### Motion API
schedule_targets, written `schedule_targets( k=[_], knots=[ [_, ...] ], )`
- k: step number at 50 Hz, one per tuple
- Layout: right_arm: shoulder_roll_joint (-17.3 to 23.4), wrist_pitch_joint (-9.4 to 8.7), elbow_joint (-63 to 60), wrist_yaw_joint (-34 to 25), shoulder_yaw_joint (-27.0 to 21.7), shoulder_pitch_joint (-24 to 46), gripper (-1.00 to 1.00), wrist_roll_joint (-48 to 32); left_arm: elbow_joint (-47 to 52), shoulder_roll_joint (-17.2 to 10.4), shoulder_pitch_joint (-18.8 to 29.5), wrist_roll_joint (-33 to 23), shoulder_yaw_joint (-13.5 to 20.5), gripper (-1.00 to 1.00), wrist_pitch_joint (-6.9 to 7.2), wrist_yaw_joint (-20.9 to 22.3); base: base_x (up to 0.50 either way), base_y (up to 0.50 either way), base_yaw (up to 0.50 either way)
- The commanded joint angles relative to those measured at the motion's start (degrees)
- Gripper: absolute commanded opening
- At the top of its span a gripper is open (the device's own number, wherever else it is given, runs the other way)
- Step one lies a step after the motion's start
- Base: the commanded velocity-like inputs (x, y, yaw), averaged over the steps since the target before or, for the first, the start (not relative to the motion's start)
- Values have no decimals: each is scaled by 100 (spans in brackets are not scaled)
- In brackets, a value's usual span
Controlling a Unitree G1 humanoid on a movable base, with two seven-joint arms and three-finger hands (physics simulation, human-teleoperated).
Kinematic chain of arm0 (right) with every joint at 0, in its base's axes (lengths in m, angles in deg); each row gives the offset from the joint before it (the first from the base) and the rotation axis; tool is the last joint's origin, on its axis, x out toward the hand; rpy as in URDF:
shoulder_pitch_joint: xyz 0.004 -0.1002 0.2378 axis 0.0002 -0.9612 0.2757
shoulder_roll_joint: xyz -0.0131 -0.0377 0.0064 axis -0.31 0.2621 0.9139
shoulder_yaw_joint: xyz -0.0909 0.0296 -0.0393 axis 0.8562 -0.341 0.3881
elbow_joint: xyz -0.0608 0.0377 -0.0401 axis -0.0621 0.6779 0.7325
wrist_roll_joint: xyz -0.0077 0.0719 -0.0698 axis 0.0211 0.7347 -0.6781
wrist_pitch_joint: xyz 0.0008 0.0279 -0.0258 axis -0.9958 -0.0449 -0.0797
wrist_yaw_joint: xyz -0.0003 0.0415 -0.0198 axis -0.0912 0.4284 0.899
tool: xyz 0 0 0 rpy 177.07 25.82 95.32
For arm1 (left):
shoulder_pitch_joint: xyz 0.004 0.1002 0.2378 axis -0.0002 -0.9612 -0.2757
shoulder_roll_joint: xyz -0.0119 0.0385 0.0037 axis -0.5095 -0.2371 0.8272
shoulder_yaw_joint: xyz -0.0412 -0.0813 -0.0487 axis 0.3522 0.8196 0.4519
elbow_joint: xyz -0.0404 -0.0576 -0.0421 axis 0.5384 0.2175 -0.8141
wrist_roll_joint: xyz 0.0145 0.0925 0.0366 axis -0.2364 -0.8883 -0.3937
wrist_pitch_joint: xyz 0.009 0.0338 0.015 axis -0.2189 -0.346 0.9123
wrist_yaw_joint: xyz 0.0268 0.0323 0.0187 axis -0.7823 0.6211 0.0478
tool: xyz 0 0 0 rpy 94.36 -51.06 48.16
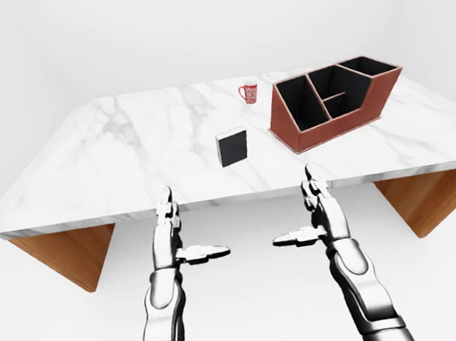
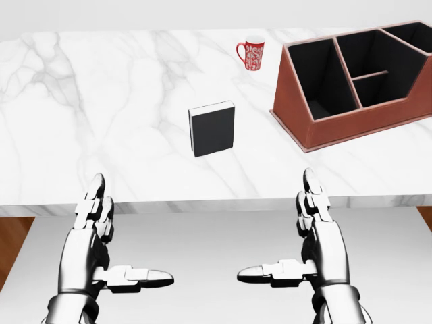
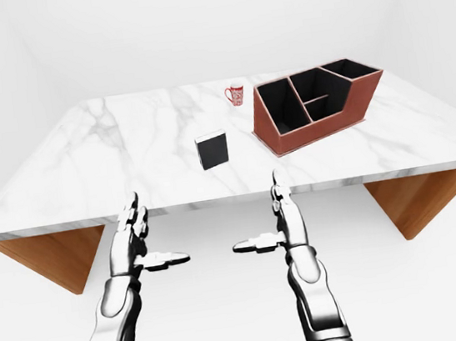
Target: Pick up the book and place it in the right compartment of the caddy.
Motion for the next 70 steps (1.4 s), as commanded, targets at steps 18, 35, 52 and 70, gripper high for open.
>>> schedule_targets(
  k=[18, 35, 52, 70],
  knots=[
    [54, -4, 46, -73, -168, 18, 100, 175, -65, -69, -9, 15, 138, 100, -52, 175, 0, 0, 0],
    [61, 90, 37, -88, -125, -16, 100, 120, -18, -72, -34, -3, 125, 100, -14, 187, 0, 0, 26],
    [52, 81, -6, -91, -111, -44, 100, 76, -69, -75, -38, -20, 127, 100, -62, 203, 0, 0, 50],
    [50, 111, 80, -156, -91, -45, 100, 61, -35, -69, -68, -30, 116, 100, -57, 208, 3, -7, 13]
  ],
)
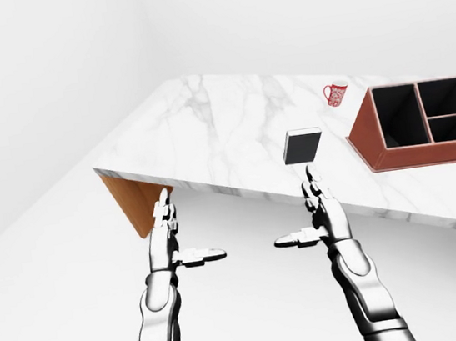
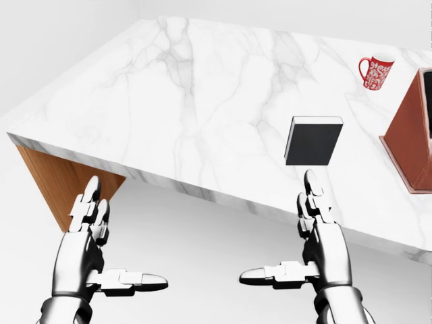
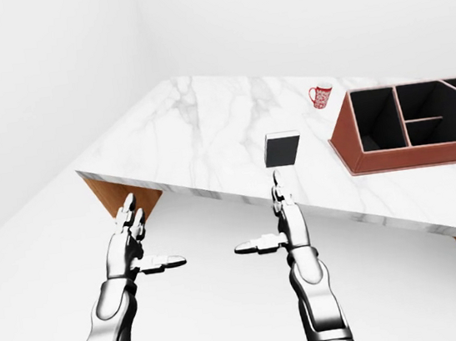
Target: Pick up the book and place it in the right compartment of the caddy.
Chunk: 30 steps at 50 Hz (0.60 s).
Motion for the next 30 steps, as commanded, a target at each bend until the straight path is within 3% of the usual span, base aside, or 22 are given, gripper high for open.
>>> schedule_targets(
  k=[1, 11, 17, 24, 30],
  knots=[
    [24, 39, 56, -22, -17, -8, 100, -2, 25, 27, -18, -5, -28, 100, 2, 17, 19, -46, 0],
    [25, -75, -96, -36, -10, -43, 100, 3, 47, 32, -33, -36, -43, 100, 4, 4, 19, -46, 0],
    [21, -58, -80, -30, -1, -45, 100, -28, 4, 24, -19, -45, -37, 100, -27, 16, 19, -46, 0],
    [25, -59, -32, -25, -16, 2, 100, -20, 28, 27, 17, -41, -22, 100, 59, -6, 19, -46, 0],
    [22, -45, 4, -17, -16, 11, 100, -22, 10, 25, 18, -33, -18, 100, 45, -9, 19, -46, 0]
  ],
)
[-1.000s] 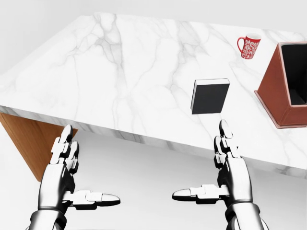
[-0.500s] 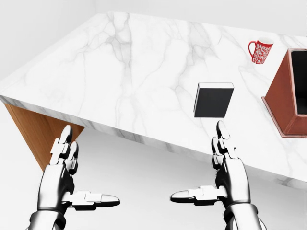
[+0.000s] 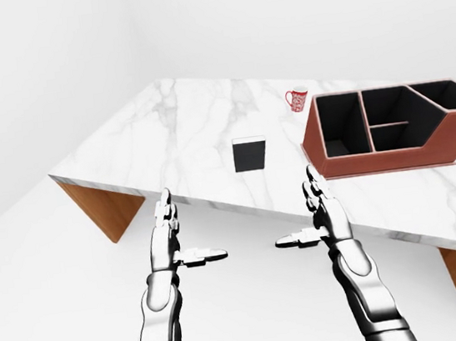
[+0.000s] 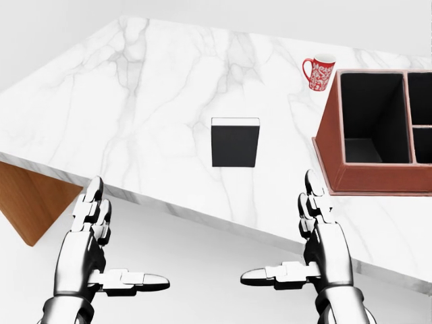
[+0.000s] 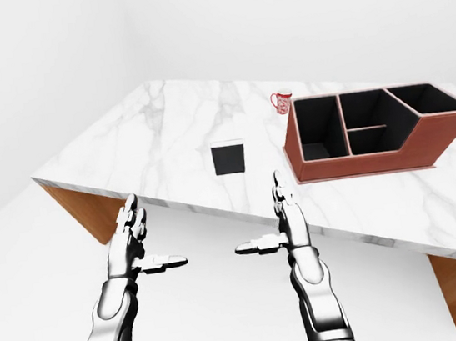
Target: Pick up the book and place it in the right compartment of the caddy.
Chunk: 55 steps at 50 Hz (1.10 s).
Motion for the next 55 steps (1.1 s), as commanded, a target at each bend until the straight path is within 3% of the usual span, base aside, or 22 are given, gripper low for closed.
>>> schedule_targets(
  k=[1, 20, 30, 55],
  knots=[
    [-2, 1, 40, 10, -2, 25, 100, -7, 16, -1, 10, 4, 6, 100, 37, -10, 19, -46, 0],
    [0, 48, 107, 14, 2, 35, 100, -7, -60, -7, 31, 7, 15, 100, -9, -10, 18, -46, 0],
    [0, -16, 4, 6, 8, -6, 100, -10, -41, -1, -4, -6, 0, 100, -33, -11, 18, -46, 0],
    [0, 13, 96, 4, -4, 36, 100, -9, 100, 2, -19, -16, -7, 100, 94, -10, 17, -43, 0]
  ],
)
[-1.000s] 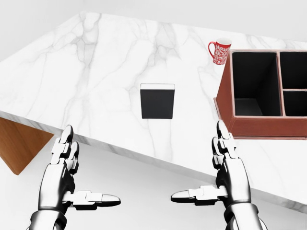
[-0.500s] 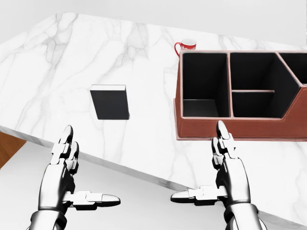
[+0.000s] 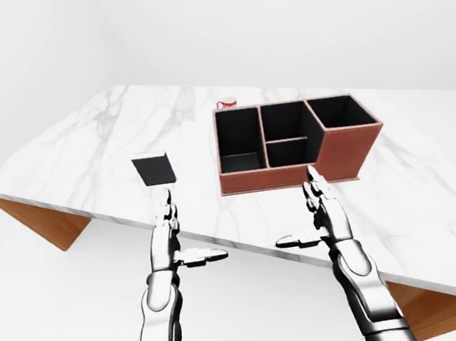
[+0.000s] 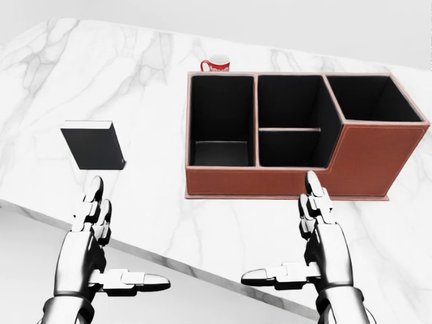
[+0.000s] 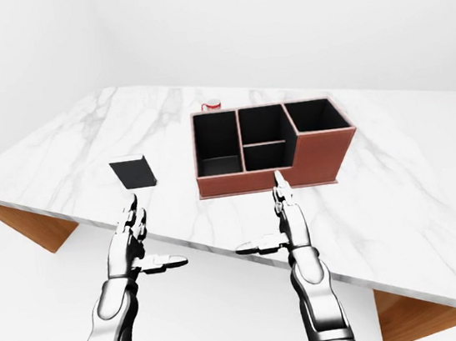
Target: Pick up the book and place it in the right compartment of the caddy.
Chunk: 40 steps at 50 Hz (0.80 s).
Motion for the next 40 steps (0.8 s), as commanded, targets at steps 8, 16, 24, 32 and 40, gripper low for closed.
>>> schedule_targets(
  k=[8, 16, 24, 32, 40],
  knots=[
    [-14, -14, -24, 7, 27, -5, 100, -26, 39, -8, -4, -6, 8, 100, 36, -2, 1, -2, 0],
    [-10, -9, -18, 6, 30, -4, 100, -44, 39, -8, -4, -6, 8, 100, 35, -2, 0, 0, 0],
    [-6, -19, -23, 1, 26, 9, 100, -53, 38, -8, -4, -6, 8, 100, 32, 0, 7, 3, 0],
    [-6, 17, 41, 1, 23, 26, 100, -66, 39, -8, -4, -7, 8, 100, 35, -3, 26, 10, 0],
    [-10, 46, 74, 3, 24, 26, 100, -71, 38, -7, -4, -6, 8, 100, 33, -3, 30, 12, 0]
  ],
)
